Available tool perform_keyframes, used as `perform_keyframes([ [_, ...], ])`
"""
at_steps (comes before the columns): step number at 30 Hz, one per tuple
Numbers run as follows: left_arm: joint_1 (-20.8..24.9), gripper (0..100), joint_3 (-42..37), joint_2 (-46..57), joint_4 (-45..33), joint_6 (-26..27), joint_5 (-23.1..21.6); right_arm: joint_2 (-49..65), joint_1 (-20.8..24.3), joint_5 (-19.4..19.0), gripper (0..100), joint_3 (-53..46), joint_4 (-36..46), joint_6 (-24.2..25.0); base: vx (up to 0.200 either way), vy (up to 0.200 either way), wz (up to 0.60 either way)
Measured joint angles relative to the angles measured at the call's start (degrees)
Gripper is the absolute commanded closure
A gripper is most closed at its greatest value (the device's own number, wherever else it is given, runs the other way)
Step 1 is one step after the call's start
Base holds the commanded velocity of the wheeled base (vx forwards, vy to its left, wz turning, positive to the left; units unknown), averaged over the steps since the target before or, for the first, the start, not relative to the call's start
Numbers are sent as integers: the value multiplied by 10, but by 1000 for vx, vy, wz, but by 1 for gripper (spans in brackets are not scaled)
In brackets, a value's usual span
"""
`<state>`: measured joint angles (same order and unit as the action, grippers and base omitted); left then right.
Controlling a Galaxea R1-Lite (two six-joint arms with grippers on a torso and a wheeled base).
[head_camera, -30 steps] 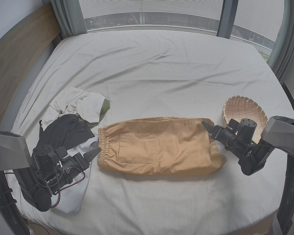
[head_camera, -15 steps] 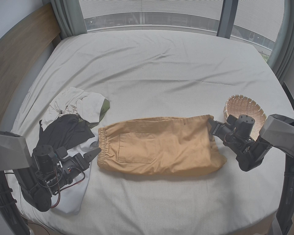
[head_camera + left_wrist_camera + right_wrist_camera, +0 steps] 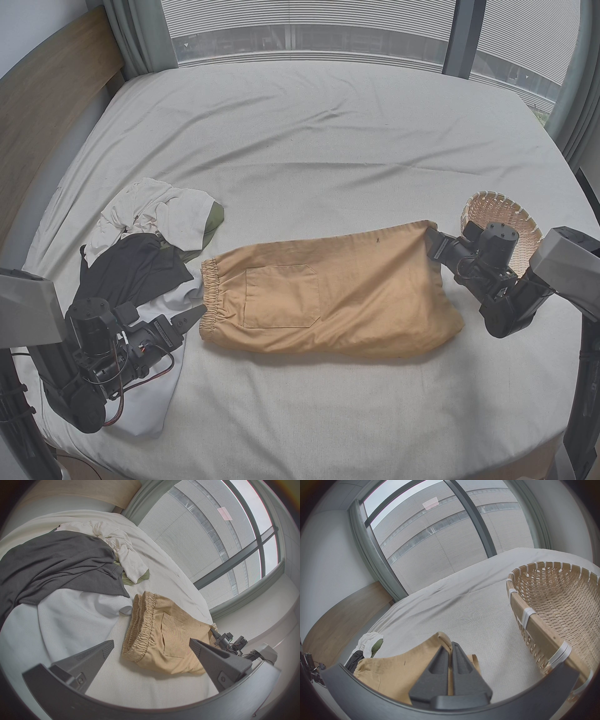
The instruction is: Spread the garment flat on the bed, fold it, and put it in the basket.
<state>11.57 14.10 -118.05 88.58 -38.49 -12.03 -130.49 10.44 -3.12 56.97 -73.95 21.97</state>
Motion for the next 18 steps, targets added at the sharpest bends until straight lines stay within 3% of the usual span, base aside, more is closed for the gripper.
perform_keyframes([
  [11, 0, 0, -3, -7, 0, 0, 0, 5, 12, 20, 0, -17, -28, -2, 0, 0, 0],
  [18, -1, 0, -3, -15, 0, 0, -1, 53, 41, 20, 0, -96, -64, -1, 0, 0, 0],
])
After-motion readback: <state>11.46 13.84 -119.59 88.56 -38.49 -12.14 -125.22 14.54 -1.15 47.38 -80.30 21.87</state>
